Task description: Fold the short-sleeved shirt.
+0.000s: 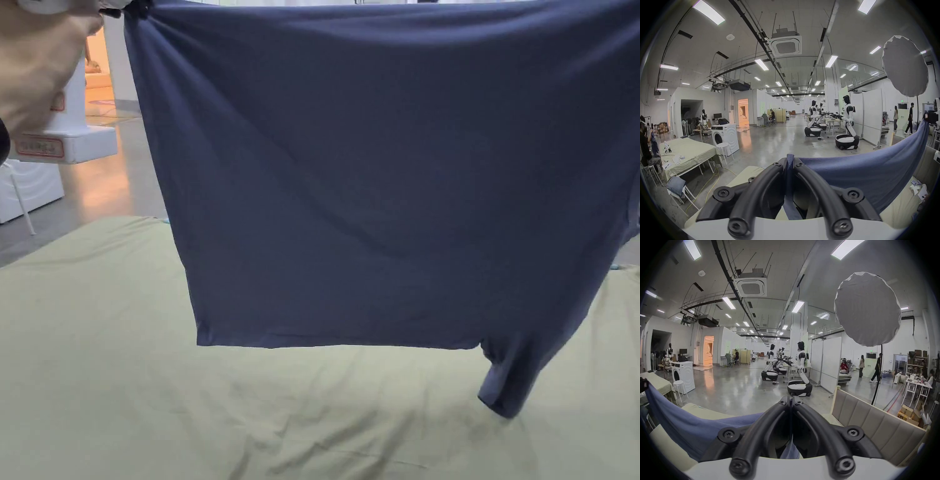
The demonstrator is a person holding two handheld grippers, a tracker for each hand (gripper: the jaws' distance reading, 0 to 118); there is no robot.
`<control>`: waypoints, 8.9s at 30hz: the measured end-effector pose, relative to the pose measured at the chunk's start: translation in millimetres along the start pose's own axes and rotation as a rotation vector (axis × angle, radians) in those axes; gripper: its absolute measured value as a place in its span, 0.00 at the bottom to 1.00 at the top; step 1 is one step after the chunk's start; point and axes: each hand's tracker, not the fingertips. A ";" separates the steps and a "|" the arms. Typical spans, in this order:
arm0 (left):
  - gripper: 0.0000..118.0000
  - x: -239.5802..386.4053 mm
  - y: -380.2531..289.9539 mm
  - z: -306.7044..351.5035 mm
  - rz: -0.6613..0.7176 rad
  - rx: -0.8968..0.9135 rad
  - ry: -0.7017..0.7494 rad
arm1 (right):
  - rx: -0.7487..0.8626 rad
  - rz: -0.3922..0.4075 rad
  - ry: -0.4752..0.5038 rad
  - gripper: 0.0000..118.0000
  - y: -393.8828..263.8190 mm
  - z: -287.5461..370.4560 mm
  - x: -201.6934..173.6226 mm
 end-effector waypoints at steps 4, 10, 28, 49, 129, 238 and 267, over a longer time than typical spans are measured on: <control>0.06 2.6 -27.6 -11.0 -0.026 -0.058 -0.023 | -0.044 0.010 0.027 0.02 -30.7 -0.6 -4.7; 0.06 7.0 -91.0 18.3 0.031 -0.091 -0.098 | -0.125 0.012 0.079 0.02 -91.3 10.6 -2.2; 0.06 -0.4 -327.1 262.5 0.136 -0.305 -0.252 | -0.351 -0.063 0.250 0.02 -340.1 247.1 77.8; 0.47 -35.9 -441.2 336.7 0.065 -0.459 -0.129 | -0.648 -0.143 0.084 0.59 -481.0 342.3 105.7; 0.12 -4.4 -483.9 290.8 0.019 -0.746 -0.194 | -0.781 -0.192 0.187 0.53 -515.2 333.2 104.7; 0.14 13.7 -470.2 150.4 0.060 -0.819 -0.137 | -0.638 -0.184 0.209 0.54 -486.4 239.7 83.1; 0.07 -32.7 -427.7 304.5 0.104 -0.723 -0.292 | -0.751 -0.091 0.066 0.06 -470.7 317.7 120.9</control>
